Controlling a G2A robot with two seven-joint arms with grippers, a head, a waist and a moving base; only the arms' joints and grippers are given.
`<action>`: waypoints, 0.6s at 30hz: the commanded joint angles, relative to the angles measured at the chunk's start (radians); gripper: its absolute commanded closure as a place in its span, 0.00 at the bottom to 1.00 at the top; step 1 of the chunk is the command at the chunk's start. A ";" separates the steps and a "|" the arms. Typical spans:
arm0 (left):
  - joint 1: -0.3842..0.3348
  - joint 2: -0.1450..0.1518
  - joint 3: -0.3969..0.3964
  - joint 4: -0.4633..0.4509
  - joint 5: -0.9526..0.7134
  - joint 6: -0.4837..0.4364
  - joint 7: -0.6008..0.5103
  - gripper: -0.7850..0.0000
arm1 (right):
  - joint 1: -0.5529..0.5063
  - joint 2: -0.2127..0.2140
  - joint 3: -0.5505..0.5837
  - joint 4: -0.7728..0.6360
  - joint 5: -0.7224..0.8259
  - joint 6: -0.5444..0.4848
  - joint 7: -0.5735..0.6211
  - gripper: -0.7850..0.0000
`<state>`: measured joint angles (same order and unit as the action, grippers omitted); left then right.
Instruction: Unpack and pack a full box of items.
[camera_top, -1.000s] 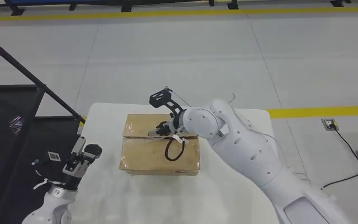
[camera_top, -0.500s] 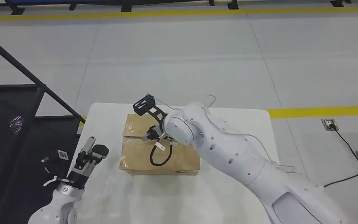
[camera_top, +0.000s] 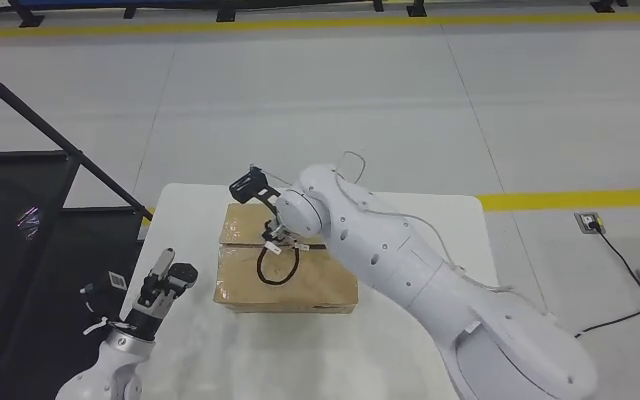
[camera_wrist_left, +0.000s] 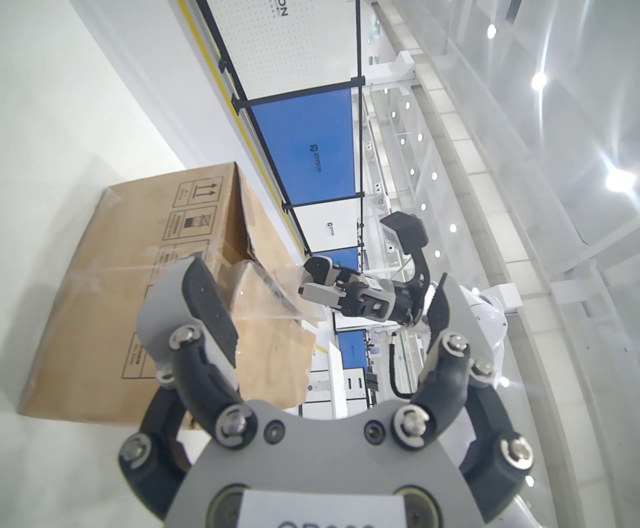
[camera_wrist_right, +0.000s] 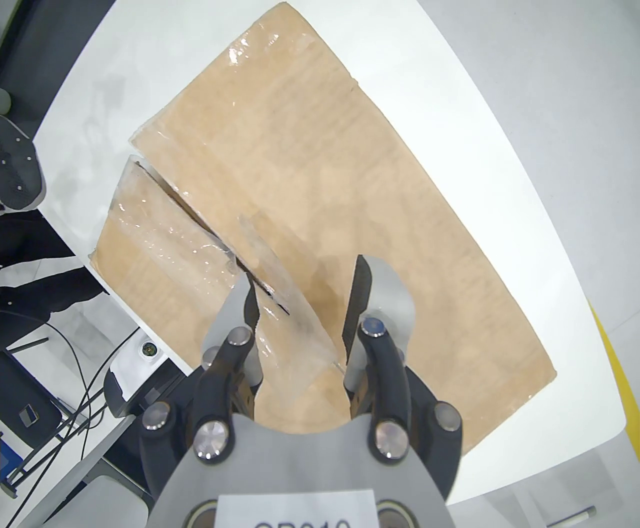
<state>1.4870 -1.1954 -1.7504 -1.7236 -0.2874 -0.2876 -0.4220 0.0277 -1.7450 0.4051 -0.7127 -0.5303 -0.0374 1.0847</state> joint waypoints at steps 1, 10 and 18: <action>-0.001 0.000 0.000 0.002 -0.002 0.002 0.000 0.00 | 0.007 -0.020 -0.007 0.039 0.005 -0.012 -0.005 0.53; -0.002 0.001 -0.002 -0.004 -0.011 0.004 0.001 0.00 | 0.032 -0.074 -0.003 0.139 0.019 -0.072 -0.057 1.00; -0.016 0.002 0.008 -0.039 -0.004 0.028 0.014 0.00 | 0.017 -0.073 0.023 0.122 -0.015 -0.085 -0.152 1.00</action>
<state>1.4734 -1.1936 -1.7444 -1.7582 -0.2916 -0.2633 -0.4108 0.0491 -1.8209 0.4252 -0.5836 -0.5376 -0.1240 0.9478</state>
